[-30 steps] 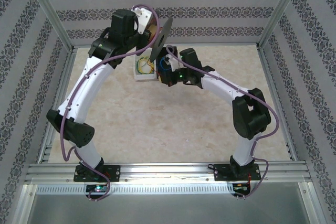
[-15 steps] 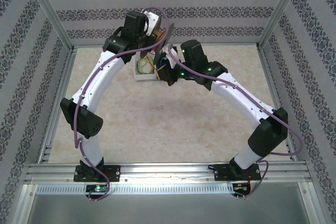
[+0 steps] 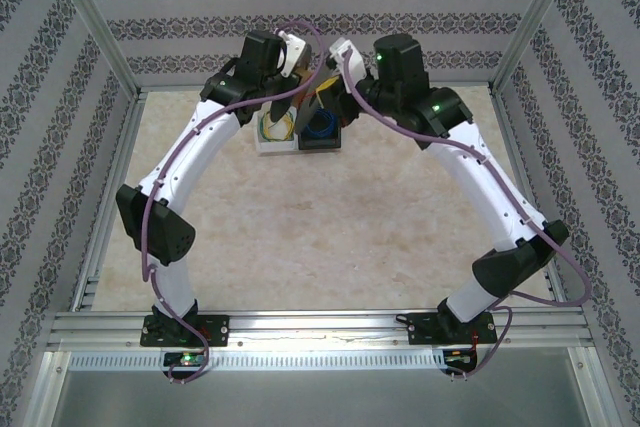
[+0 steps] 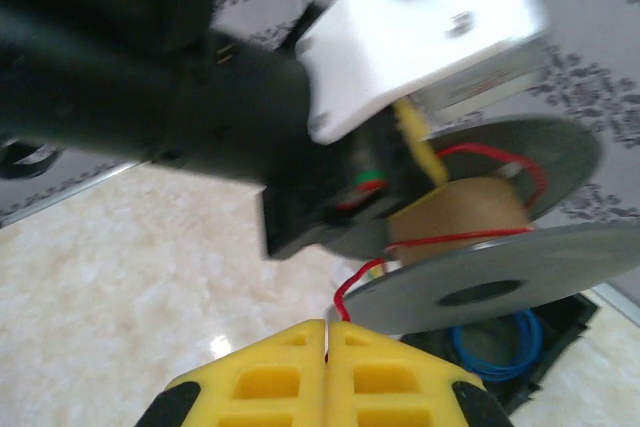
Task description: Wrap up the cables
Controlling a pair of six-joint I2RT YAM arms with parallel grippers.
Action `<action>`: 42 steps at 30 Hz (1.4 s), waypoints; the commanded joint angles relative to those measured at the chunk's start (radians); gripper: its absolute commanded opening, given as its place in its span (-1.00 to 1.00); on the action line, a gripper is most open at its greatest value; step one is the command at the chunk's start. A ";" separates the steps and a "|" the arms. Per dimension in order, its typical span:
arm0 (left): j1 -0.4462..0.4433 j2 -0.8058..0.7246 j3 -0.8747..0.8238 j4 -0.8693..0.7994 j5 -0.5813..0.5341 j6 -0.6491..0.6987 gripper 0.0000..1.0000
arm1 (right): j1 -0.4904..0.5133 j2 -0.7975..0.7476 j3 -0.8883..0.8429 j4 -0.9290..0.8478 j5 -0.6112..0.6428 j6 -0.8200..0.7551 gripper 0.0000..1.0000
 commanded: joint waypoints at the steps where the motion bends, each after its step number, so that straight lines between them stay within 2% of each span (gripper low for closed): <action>1: -0.006 -0.066 -0.064 0.061 0.001 0.064 -1.00 | -0.031 0.015 0.099 0.050 -0.055 -0.034 -1.00; 7: -0.009 -0.158 -0.185 0.019 0.136 0.177 -1.00 | -0.082 0.106 0.183 0.016 -0.094 -0.047 -1.00; 12: -0.009 -0.204 -0.236 -0.001 0.093 0.186 -1.00 | -0.097 0.139 0.179 0.007 -0.120 -0.047 -1.00; 17: -0.007 -0.234 -0.221 0.018 0.081 0.151 -1.00 | -0.109 0.072 -0.005 0.119 -0.119 -0.009 -1.00; 20: -0.007 -0.230 -0.146 -0.018 0.092 0.130 -1.00 | -0.155 0.020 -0.153 0.203 -0.156 0.056 -0.41; 24: -0.007 -0.238 -0.055 -0.058 0.127 0.098 -1.00 | -0.228 -0.084 -0.424 0.430 -0.215 0.154 0.11; 26: -0.007 -0.243 -0.017 -0.077 0.142 0.083 -1.00 | -0.262 -0.125 -0.532 0.526 -0.254 0.184 0.27; 31: -0.007 -0.254 0.064 -0.109 0.193 0.047 -1.00 | -0.311 -0.127 -0.645 0.569 -0.339 0.167 0.43; 35: -0.007 -0.254 0.114 -0.130 0.230 0.027 -1.00 | -0.350 -0.060 -0.678 0.656 -0.407 0.236 0.48; 42: -0.009 -0.253 0.137 -0.144 0.261 0.017 -1.00 | -0.381 0.073 -0.629 0.745 -0.523 0.325 0.58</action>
